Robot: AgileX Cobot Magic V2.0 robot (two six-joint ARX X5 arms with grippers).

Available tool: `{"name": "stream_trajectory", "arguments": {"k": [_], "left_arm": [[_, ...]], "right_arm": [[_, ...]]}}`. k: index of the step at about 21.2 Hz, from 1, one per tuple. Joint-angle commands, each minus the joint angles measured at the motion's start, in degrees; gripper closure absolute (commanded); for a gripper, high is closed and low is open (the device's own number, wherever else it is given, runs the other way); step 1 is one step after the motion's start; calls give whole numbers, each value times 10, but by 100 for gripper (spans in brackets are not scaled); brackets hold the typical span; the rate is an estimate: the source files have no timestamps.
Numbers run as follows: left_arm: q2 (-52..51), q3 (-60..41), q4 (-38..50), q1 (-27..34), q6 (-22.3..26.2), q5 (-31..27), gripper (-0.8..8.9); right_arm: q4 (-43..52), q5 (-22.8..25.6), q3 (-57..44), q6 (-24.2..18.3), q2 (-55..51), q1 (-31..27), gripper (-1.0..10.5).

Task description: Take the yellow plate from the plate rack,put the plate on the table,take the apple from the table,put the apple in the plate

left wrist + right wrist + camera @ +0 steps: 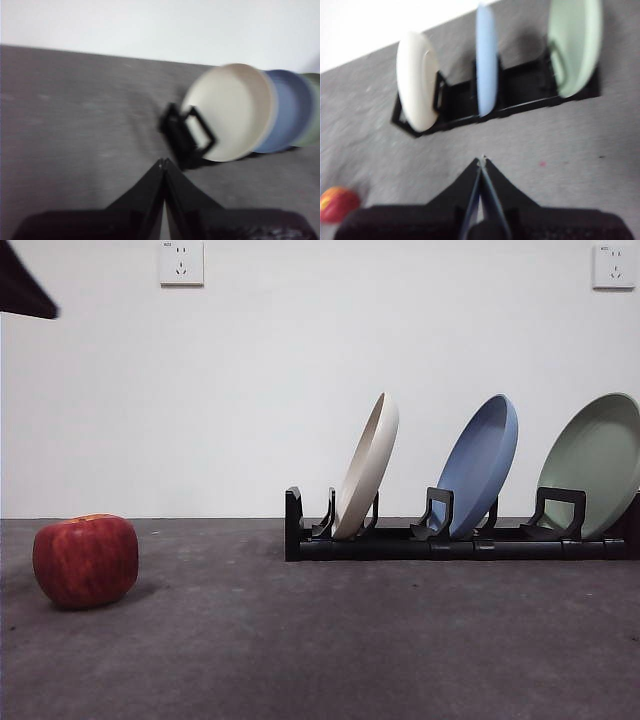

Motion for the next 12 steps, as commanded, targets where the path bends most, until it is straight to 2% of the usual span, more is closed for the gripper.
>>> {"name": "stream_trajectory", "arguments": {"k": [1,4,8,12], "left_arm": [[47,36,2,-3,-19,57,818],[119,108,-29,-15,-16,106,818],[233,217,-73,-45,-9,137,818],[343,318,-104,-80,7,164,818]], "right_arm": [[0,-71,13,-49,23,0,949],[-1,-157,24,-67,58,0,948],[-8,-248,25,-82,106,3,948],[-21,-247,25,-113,139,41,948]]}}
